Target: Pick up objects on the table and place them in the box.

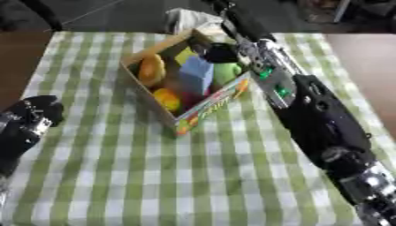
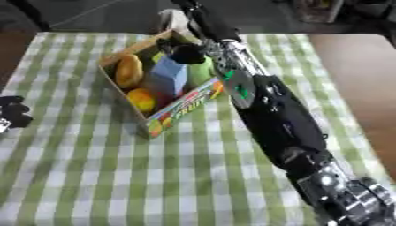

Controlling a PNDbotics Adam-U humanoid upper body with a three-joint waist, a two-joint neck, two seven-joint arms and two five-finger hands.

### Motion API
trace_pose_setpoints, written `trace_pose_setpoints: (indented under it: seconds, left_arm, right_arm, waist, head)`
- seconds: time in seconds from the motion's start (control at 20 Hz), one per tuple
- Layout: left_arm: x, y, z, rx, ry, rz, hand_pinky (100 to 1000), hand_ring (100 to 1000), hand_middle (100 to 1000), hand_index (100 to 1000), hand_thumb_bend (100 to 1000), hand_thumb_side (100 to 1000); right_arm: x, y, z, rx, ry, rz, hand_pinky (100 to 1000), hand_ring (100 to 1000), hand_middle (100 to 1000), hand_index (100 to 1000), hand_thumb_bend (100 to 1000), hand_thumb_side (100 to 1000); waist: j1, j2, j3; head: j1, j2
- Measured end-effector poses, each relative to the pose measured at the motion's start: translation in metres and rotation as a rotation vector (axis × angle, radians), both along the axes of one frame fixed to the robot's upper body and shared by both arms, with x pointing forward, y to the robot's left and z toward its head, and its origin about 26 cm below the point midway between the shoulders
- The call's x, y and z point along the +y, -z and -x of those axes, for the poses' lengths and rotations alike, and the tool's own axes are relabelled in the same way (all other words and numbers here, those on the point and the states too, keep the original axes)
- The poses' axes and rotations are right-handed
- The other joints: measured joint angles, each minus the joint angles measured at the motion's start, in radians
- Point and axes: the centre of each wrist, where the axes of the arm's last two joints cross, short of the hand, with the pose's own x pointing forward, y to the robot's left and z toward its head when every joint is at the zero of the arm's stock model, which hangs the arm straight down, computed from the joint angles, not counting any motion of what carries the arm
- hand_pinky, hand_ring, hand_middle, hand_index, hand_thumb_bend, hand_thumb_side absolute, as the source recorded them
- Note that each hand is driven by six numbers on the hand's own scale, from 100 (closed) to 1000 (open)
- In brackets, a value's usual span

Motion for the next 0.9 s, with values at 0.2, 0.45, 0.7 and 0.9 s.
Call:
trace_pose_setpoints:
  seconds: [0.2, 0.45, 0.7, 0.9]
  left_arm:
    - [-0.001, -0.004, -0.001, -0.032, -0.009, -0.016, 747, 688, 670, 781, 607, 575]
    - [-0.003, -0.012, 0.000, -0.113, -0.041, -0.024, 753, 710, 691, 779, 583, 570]
    - [-0.006, -0.012, 0.001, -0.167, -0.072, 0.017, 760, 724, 700, 777, 589, 595]
    - [-0.010, -0.011, 0.001, -0.186, -0.079, 0.038, 765, 731, 707, 780, 600, 618]
  right_arm:
    - [-0.038, 0.006, 0.031, 0.027, -0.072, -0.279, 729, 791, 784, 923, 100, 308]
    - [-0.083, 0.021, 0.073, 0.046, -0.090, -0.484, 716, 753, 727, 901, 100, 282]
    - [-0.109, 0.051, 0.101, 0.085, -0.025, -0.569, 716, 756, 728, 911, 100, 244]
    - [-0.119, 0.073, 0.116, 0.110, 0.026, -0.607, 715, 756, 728, 914, 100, 246]
  waist:
    - [-0.005, -0.001, -0.024]
    - [-0.006, 0.001, -0.049]
    - [-0.005, 0.017, -0.067]
    - [-0.003, 0.023, -0.078]
  head:
    - [0.026, 0.000]
    - [0.060, 0.000]
    - [0.084, 0.000]
    - [0.093, 0.000]
